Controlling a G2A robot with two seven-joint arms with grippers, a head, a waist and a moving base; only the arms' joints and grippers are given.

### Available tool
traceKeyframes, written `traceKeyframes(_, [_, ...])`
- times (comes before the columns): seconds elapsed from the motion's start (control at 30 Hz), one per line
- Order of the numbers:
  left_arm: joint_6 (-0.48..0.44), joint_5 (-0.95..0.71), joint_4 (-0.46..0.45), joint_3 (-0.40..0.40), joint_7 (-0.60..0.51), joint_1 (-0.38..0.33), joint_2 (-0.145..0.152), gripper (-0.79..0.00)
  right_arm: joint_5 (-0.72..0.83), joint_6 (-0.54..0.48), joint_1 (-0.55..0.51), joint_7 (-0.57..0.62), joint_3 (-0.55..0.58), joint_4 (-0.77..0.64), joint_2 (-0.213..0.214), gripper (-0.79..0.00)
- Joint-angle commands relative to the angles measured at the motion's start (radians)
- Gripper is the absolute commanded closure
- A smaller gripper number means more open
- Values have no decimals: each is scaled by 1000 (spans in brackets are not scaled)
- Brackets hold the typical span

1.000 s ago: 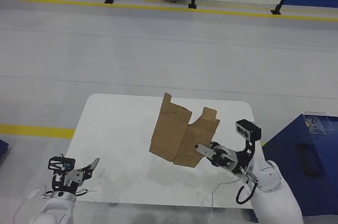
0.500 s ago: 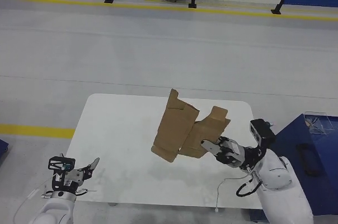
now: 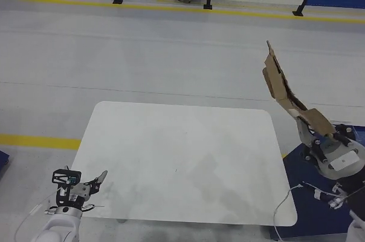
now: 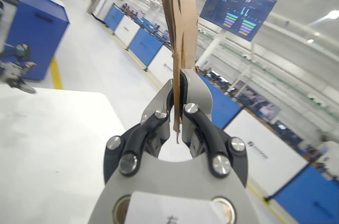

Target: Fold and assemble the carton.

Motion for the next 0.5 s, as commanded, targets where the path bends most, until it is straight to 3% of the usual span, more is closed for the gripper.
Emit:
traceKeyframes(0.0, [0,0,0,0,0,0,0,-785,-277,70,-22,-179,-15,2,6,0])
traceKeyframes(0.17, [0,0,0,0,0,0,0,-785,-639,281,-154,-431,-110,2,17,0])
traceKeyframes(0.3, [0,0,0,0,0,0,0,-785,-897,492,-246,-511,-179,2,22,0])
traceKeyframes(0.47, [0,0,0,0,0,0,0,-785,-1183,721,-351,-515,-265,2,25,0])
